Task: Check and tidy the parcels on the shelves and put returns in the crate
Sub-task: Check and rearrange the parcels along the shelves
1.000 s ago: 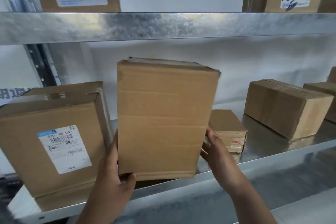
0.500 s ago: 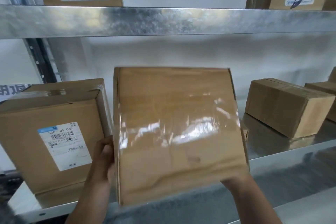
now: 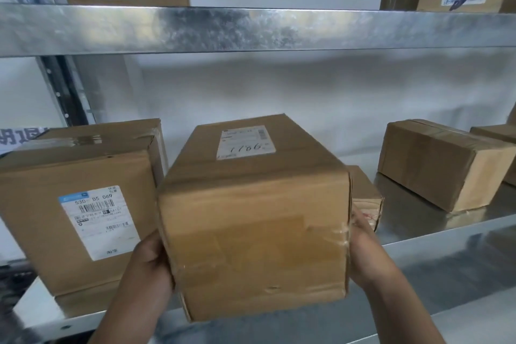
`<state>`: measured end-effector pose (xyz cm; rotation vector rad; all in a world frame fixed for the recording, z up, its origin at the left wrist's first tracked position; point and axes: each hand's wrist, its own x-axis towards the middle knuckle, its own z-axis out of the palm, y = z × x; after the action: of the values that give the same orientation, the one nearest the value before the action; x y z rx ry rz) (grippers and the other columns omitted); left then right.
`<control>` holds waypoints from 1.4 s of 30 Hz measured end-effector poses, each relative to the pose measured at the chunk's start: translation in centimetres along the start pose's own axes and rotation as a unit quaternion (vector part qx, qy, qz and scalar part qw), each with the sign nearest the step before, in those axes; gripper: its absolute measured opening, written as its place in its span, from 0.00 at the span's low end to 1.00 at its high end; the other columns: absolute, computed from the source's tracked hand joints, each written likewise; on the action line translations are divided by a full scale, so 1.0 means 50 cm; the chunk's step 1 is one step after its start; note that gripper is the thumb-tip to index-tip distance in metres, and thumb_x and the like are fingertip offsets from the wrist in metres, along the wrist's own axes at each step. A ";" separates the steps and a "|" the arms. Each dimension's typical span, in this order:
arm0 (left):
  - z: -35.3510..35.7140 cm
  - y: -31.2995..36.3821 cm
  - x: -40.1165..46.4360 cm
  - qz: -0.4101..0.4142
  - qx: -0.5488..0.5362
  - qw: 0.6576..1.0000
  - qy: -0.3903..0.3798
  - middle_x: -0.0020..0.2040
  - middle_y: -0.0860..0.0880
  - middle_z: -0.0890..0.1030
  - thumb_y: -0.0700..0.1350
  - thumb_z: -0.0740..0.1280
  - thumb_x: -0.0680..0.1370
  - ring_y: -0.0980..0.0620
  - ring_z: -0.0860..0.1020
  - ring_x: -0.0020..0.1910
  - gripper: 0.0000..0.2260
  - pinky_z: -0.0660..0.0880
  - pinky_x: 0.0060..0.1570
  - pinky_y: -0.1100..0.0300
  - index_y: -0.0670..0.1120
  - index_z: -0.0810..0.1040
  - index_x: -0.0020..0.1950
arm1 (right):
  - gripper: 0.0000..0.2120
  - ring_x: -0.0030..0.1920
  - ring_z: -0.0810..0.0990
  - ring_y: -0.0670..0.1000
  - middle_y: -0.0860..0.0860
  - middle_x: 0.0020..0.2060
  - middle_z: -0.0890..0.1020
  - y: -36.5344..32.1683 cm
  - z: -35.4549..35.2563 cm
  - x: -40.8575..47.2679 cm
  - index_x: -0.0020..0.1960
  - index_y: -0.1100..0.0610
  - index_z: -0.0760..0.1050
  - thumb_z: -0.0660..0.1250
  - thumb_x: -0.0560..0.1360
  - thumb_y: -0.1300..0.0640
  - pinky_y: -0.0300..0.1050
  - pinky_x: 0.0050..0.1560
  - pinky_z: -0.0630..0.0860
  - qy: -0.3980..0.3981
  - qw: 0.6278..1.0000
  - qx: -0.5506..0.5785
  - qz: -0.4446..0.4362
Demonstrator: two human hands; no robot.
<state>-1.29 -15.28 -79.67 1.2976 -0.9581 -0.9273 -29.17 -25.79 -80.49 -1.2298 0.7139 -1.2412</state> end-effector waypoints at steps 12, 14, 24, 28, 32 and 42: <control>0.029 0.047 -0.037 0.092 -0.136 0.986 -0.036 0.53 0.49 0.87 0.70 0.72 0.66 0.52 0.86 0.50 0.21 0.85 0.42 0.54 0.59 0.88 0.50 | 0.19 0.68 0.79 0.56 0.53 0.65 0.82 -0.046 0.002 0.002 0.67 0.51 0.79 0.61 0.81 0.45 0.51 0.61 0.76 -0.053 0.994 -0.054 -0.083; 0.026 0.039 -0.036 0.096 -0.107 0.988 -0.060 0.61 0.48 0.85 0.71 0.77 0.58 0.47 0.83 0.61 0.36 0.80 0.57 0.38 0.57 0.84 0.61 | 0.29 0.68 0.78 0.54 0.53 0.66 0.81 -0.052 0.001 -0.001 0.69 0.52 0.77 0.62 0.77 0.34 0.48 0.62 0.78 -0.089 0.989 -0.070 -0.093; 0.029 0.017 -0.018 0.119 0.072 0.987 -0.078 0.68 0.60 0.79 0.37 0.69 0.77 0.62 0.76 0.67 0.31 0.72 0.68 0.55 0.57 0.68 0.77 | 0.30 0.68 0.78 0.46 0.43 0.66 0.81 -0.034 0.006 0.003 0.73 0.39 0.70 0.75 0.73 0.43 0.44 0.65 0.77 -0.102 0.982 -0.156 -0.037; 0.041 -0.005 -0.001 0.157 0.122 0.979 -0.032 0.71 0.65 0.74 0.31 0.64 0.80 0.65 0.71 0.71 0.38 0.68 0.72 0.61 0.64 0.58 0.79 | 0.31 0.66 0.79 0.48 0.45 0.66 0.81 0.000 0.022 0.017 0.75 0.41 0.68 0.73 0.75 0.52 0.47 0.64 0.77 -0.092 0.978 -0.183 -0.042; 0.054 -0.032 0.011 0.180 0.171 0.968 0.025 0.74 0.65 0.71 0.31 0.64 0.80 0.65 0.70 0.72 0.42 0.69 0.69 0.65 0.73 0.53 0.77 | 0.29 0.61 0.81 0.49 0.43 0.62 0.83 0.050 0.045 0.030 0.73 0.46 0.70 0.74 0.74 0.56 0.42 0.56 0.80 -0.047 0.979 -0.191 -0.055; 0.050 -0.090 0.026 0.136 0.203 0.965 0.095 0.75 0.58 0.71 0.34 0.68 0.76 0.59 0.82 0.54 0.50 0.76 0.54 0.60 0.79 0.43 0.73 | 0.38 0.61 0.82 0.49 0.51 0.65 0.76 0.134 0.078 0.049 0.77 0.38 0.62 0.76 0.74 0.57 0.52 0.65 0.79 0.055 0.964 -0.255 -0.047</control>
<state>-3.28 -17.58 -84.01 1.5164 -1.1767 -0.3946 -22.95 -27.82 -85.35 -1.6361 1.1149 -1.2503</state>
